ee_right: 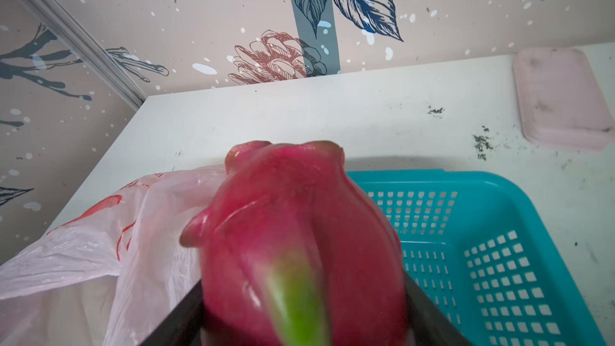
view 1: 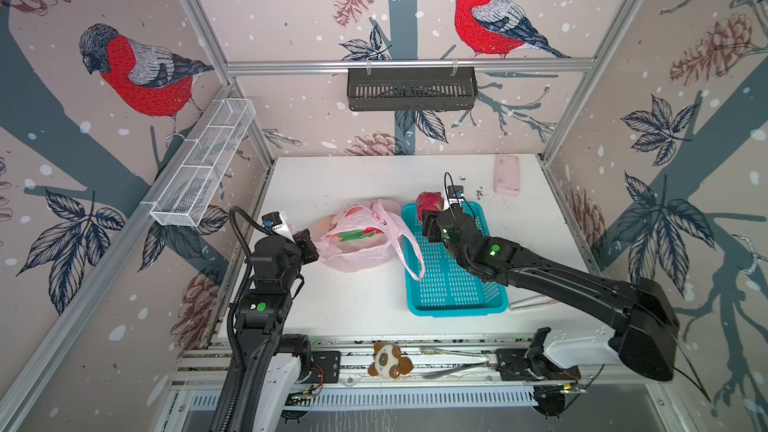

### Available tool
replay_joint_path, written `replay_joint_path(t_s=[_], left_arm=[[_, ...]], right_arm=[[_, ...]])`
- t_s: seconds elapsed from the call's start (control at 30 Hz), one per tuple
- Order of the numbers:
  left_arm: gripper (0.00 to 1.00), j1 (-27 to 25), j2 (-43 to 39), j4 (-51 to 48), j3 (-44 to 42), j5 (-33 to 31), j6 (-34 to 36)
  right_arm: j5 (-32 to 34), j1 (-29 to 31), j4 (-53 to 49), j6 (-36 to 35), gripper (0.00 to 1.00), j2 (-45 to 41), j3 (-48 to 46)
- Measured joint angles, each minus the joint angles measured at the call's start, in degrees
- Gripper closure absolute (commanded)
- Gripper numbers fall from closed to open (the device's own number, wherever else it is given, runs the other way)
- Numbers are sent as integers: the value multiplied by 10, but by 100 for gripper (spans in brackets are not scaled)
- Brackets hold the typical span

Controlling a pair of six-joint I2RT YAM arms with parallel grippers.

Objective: Untie the knot of the plastic bag and take out the fruit
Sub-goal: 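Carry the dragon fruit over the teal basket with the right gripper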

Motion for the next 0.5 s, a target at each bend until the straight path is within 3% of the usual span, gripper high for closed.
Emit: replay_joint_path(t_s=[0.5], left_arm=[[100, 0, -3, 0, 1, 0, 2]], right_arm=[[-45, -33, 13, 110, 46, 85, -14]])
